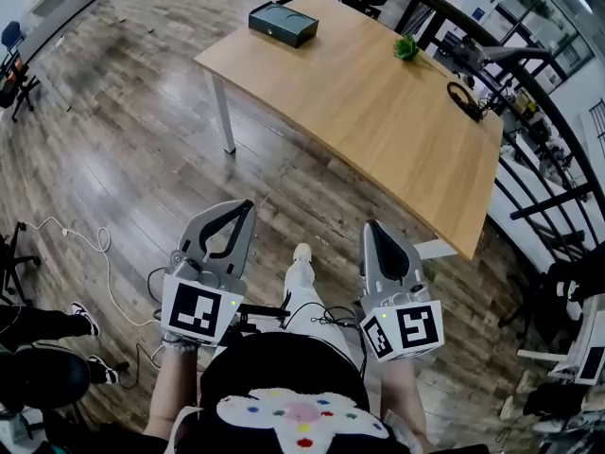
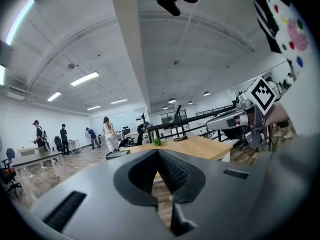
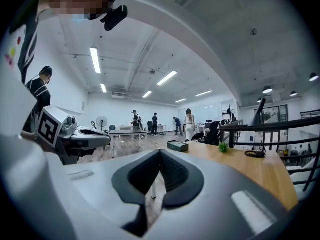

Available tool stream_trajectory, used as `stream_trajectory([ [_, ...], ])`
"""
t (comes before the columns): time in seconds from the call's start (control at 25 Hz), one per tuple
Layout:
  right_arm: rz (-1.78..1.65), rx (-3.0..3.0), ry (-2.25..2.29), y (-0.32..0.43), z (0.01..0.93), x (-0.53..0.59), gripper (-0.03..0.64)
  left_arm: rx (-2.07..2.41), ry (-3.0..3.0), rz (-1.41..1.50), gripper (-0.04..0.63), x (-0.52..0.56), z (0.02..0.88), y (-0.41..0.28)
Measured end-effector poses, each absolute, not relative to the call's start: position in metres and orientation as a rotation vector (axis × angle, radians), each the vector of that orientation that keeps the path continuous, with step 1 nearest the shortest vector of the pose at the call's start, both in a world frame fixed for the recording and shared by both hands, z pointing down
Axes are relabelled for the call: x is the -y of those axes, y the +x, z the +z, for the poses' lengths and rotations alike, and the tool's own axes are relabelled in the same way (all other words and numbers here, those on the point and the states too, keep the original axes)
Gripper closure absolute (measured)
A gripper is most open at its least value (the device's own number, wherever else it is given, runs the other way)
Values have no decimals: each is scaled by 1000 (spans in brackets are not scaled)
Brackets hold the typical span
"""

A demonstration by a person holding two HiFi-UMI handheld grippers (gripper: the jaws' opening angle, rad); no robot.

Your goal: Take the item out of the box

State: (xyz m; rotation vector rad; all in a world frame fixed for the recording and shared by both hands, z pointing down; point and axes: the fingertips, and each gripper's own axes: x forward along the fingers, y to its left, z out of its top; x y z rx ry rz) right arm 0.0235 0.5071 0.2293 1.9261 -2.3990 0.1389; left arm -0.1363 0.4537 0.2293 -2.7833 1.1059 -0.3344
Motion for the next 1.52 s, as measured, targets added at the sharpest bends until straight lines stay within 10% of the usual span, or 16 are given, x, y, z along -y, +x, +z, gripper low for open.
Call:
stream_trajectory([
  [1.52,107,2641,1559,130,227,-206,607,-1460,-2630,-402,589,-214,219,-30],
])
